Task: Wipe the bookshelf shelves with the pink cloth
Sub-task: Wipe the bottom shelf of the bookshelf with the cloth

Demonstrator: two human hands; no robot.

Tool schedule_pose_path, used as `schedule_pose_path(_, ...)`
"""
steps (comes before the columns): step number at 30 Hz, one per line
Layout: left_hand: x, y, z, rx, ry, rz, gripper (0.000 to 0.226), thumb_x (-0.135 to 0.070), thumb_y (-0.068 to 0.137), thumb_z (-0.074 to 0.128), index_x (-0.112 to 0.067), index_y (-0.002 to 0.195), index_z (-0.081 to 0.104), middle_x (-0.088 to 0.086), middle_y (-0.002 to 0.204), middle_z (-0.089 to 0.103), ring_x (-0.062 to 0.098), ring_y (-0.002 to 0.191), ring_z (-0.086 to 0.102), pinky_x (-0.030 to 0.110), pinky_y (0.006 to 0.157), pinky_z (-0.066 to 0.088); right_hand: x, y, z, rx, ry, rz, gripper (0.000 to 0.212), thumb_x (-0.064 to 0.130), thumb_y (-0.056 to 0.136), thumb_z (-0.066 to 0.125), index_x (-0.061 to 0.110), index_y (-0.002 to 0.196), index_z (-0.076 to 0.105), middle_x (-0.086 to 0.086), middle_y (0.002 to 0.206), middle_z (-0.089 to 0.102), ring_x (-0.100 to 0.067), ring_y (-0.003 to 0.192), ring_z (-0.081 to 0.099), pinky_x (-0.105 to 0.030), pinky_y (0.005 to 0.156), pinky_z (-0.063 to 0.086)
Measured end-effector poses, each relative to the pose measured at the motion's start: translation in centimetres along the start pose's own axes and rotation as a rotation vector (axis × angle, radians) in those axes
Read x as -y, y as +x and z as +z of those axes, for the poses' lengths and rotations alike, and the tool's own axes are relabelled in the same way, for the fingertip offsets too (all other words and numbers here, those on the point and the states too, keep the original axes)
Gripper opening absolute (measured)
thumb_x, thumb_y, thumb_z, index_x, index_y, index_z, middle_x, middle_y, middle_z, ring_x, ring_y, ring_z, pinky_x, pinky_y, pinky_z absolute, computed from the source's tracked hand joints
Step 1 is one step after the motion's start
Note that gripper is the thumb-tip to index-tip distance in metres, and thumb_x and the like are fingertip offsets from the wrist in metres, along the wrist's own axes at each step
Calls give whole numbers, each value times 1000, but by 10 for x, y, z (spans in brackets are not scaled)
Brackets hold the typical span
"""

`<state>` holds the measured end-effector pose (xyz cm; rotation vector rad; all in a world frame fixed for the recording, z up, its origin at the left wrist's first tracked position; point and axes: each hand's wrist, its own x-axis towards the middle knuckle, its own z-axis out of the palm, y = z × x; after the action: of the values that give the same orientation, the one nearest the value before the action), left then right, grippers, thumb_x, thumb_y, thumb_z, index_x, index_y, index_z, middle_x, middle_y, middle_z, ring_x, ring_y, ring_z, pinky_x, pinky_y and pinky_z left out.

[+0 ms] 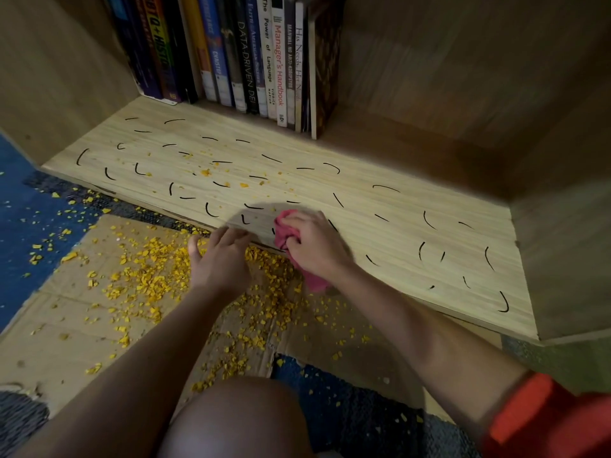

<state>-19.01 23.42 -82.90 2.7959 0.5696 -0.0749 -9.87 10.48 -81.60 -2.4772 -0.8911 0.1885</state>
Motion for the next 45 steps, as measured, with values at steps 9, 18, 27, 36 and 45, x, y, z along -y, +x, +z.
schedule_pose_path(9,1,0,8,-52,33,-31,59,-15,90,48,-33,144,30,-11,152,26,14,144,9,45,114,-6,-3,-53,21,-168,226,-102,39,21,80,48,6,108,69,-3,109,68,-4,104,48,-22,106,26)
schedule_pose_path(18,-1,-2,4,-14,55,-34,62,-18,91,48,-31,146,25,-11,153,23,14,144,8,46,114,-5,6,-54,15,-148,137,-41,41,15,83,48,5,120,63,-4,117,64,-20,108,45,-24,100,32)
schedule_pose_path(27,-27,6,-8,-31,-43,26,52,-13,86,49,-28,135,44,-5,142,40,18,137,25,50,112,2,2,-51,3,-100,42,31,39,4,85,55,9,123,62,0,126,60,-21,115,43,-5,98,13)
schedule_pose_path(36,-50,43,-8,-39,-1,111,42,-29,92,46,-30,133,48,-9,143,38,14,135,26,46,112,4,-18,-25,-11,-140,152,98,39,6,84,54,12,121,64,2,127,60,-22,119,46,-14,103,24)
schedule_pose_path(45,-75,93,-7,-31,-7,111,41,-26,93,42,-26,134,46,-6,145,36,16,135,28,47,113,7,-40,24,-52,-349,287,180,35,-3,81,54,7,111,69,-5,115,66,-12,108,56,-25,103,35)
